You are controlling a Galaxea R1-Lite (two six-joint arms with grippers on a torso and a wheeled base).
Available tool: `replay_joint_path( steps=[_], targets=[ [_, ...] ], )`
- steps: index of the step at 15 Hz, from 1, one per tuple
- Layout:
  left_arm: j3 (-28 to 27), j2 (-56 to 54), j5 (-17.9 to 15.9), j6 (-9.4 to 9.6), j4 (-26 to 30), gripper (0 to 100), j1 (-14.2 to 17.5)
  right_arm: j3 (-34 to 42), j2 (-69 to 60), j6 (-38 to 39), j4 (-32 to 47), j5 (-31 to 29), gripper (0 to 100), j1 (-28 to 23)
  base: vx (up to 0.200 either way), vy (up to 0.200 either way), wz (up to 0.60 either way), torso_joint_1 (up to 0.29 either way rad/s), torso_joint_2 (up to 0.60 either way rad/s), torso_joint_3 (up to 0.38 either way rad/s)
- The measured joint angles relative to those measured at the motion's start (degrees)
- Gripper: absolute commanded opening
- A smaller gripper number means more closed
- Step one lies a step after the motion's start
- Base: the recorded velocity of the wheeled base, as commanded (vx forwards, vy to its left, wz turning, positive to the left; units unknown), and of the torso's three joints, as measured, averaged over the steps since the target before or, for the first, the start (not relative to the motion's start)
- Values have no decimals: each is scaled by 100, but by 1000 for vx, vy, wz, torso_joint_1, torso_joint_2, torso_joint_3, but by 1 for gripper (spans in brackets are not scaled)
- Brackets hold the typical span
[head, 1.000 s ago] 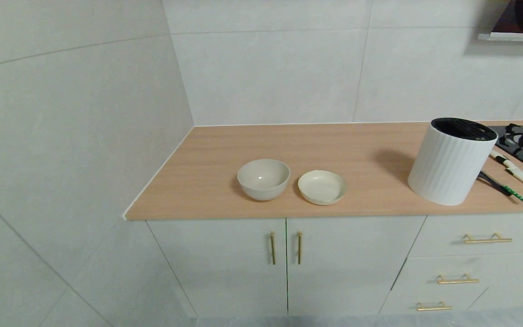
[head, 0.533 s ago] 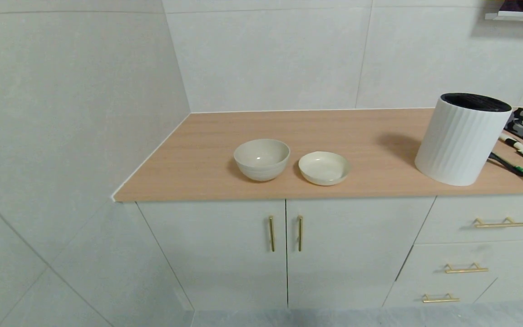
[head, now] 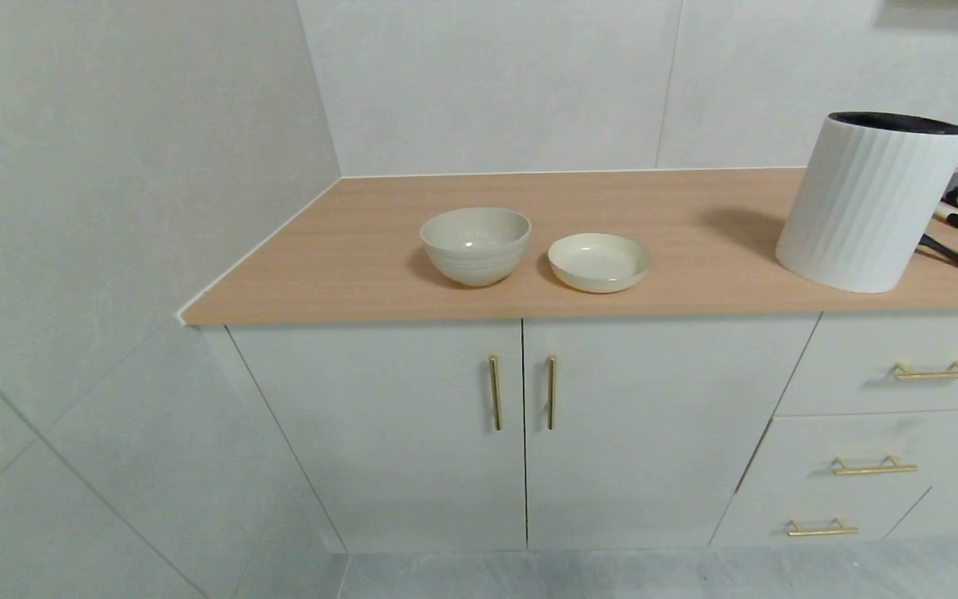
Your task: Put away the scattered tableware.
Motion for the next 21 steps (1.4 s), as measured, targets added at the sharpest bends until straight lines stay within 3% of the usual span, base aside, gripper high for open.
replay_joint_path(
  steps=[11, 16, 21],
  targets=[
    [0, 0, 0, 0, 12, 100, 0, 0, 0, 0, 0, 0, 100, 0, 0, 0, 0, -151, 446, 292],
    [0, 0, 0, 0, -2, 100, 0, 0, 0, -2, 0, 2, 100, 0, 0, 0, 0, -18, 68, 49],
    [0, 0, 0, 0, 0, 100, 0, 2, 0, 4, 0, 0, 100, 0, 200, 0, 0, 0, 5, 5]
  ],
)
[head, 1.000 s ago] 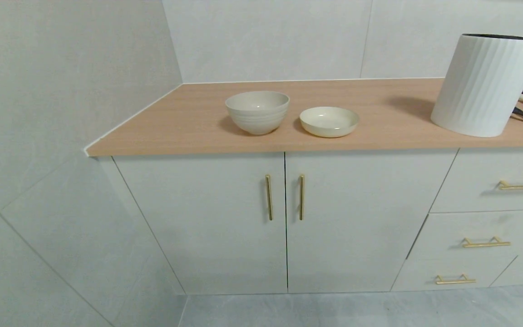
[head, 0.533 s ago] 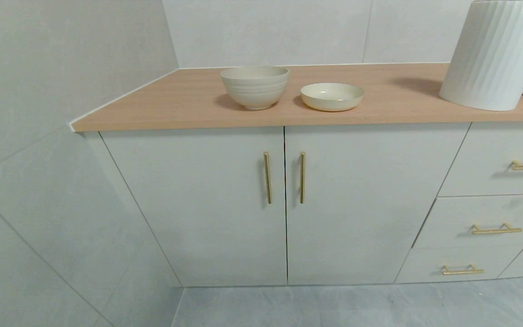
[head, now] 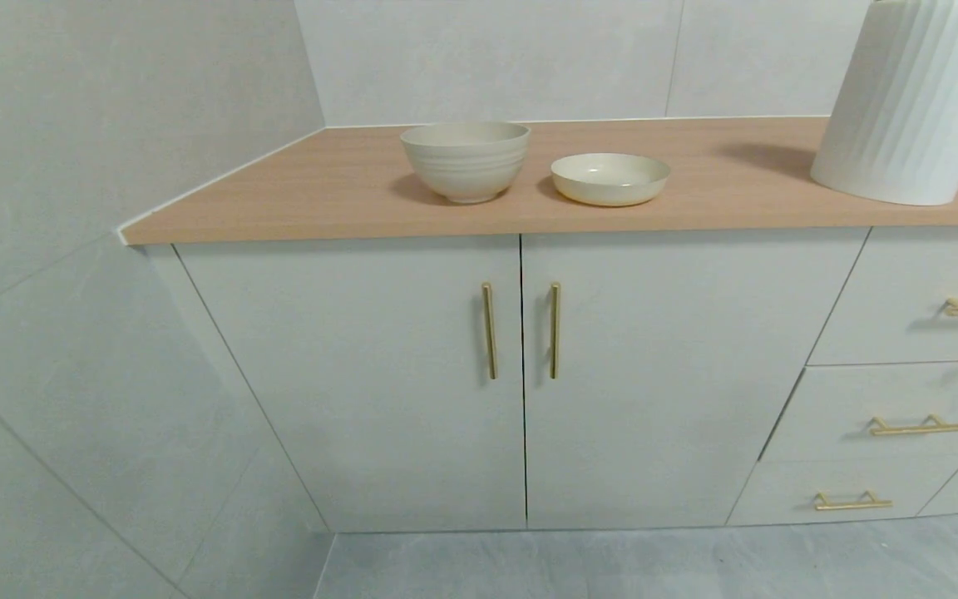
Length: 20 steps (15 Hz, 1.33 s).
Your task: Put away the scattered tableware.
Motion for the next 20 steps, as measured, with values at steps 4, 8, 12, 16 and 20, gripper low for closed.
replay_joint_path(
  steps=[4, 8, 12, 16, 20],
  targets=[
    [0, 0, 0, 0, 2, 100, 0, -2, 0, 2, 0, 2, 100, 0, 0, 0, 0, 0, 0, 0],
    [0, 0, 0, 0, 0, 100, 0, -2, 0, -20, -5, 0, 100, 0, 0, 0, 0, 0, 0, 0],
    [0, 0, 0, 0, 0, 100, 0, -33, 2, -261, -27, 15, 100, 0, 0, 0, 0, 0, 0, 0],
    [0, 0, 0, 2, 2, 100, 0, -920, 357, -38, -24, 877, 100, 94, 0, 0, 0, 0, 0, 0],
    [0, 0, 0, 0, 0, 100, 0, -1280, 1398, -79, -40, 1163, 100, 179, 0, 0, 0, 0, 0, 0]
  ],
)
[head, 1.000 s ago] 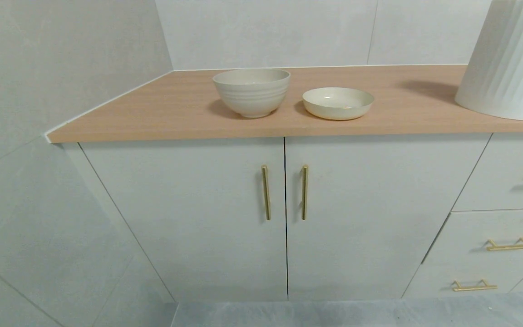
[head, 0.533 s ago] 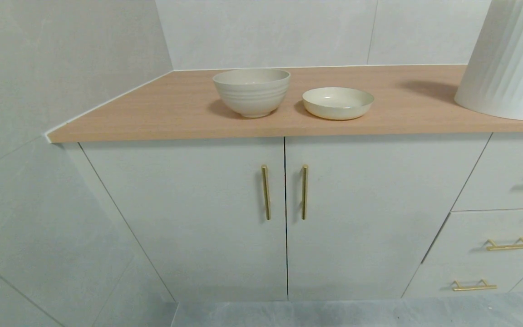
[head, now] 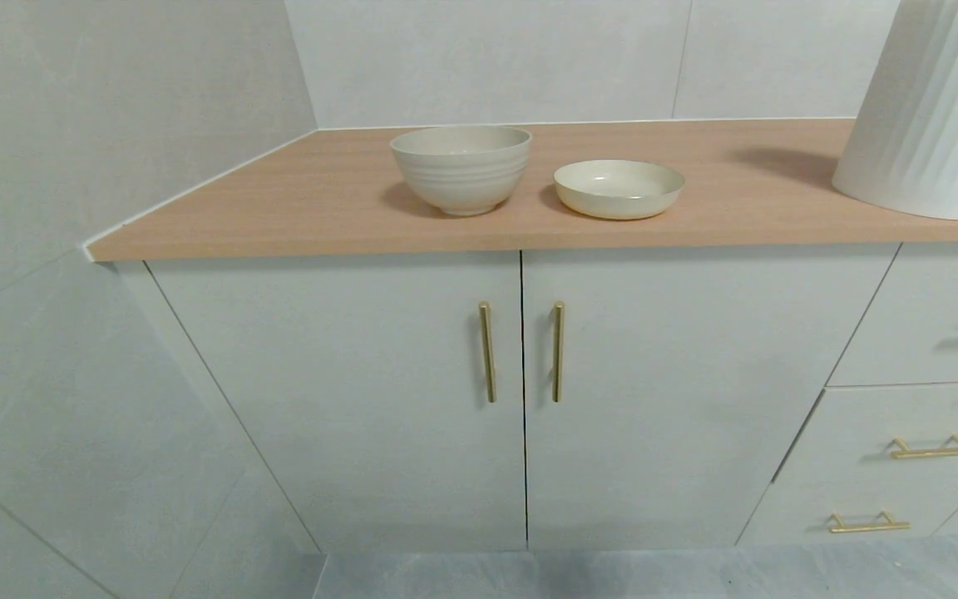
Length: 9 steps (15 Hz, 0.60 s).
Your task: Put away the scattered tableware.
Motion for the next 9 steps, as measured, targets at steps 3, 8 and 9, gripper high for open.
replay_joint_path(
  steps=[3, 8, 9],
  targets=[
    [0, 0, 0, 0, 0, 100, 0, -302, 1020, -176, -29, 23, 100, 239, 0, 0, 0, 0, 0, 0],
    [-2, 0, 0, 0, -2, 100, 0, -718, 2743, -173, -421, 12, 100, 939, 0, 0, 0, 0, 0, 0],
    [-2, 0, 0, 0, 0, 100, 0, -746, 3071, -148, -727, 11, 100, 1056, 0, 0, 0, 0, 0, 0]
  ],
)
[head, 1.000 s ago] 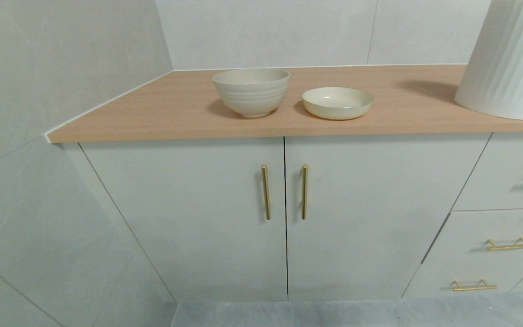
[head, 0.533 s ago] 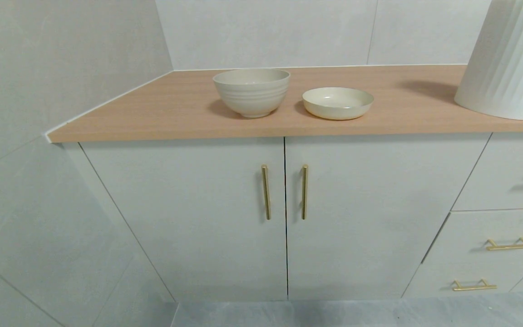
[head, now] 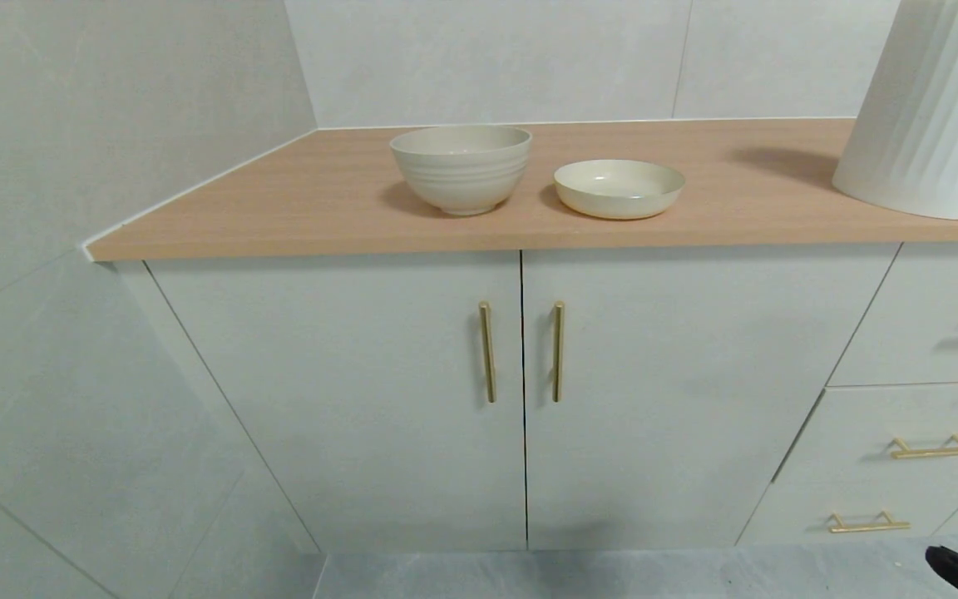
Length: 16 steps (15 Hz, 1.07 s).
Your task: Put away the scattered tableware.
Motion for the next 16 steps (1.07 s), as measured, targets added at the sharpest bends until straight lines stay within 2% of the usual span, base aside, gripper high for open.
replay_joint_path(
  steps=[5, 8, 12, 16],
  targets=[
    [2, 0, 0, 2, 0, 100, 0, -72, 1787, 172, -1890, 1, 100, 562, 0, 0, 0, 0, 0, 0],
    [2, 0, 0, 0, 0, 100, 0, -265, 2801, 213, -2710, -10, 100, 890, 0, 0, 0, 0, 0, 0],
    [2, 0, 0, 2, 0, 100, -2, -965, 3873, 412, -2989, -21, 100, 1637, 0, 0, 0, 0, 0, 0],
    [2, 0, -2, 0, 2, 100, -2, -1503, 4640, 553, -3026, -21, 100, 2011, 0, 0, 0, 0, 0, 0]
  ],
)
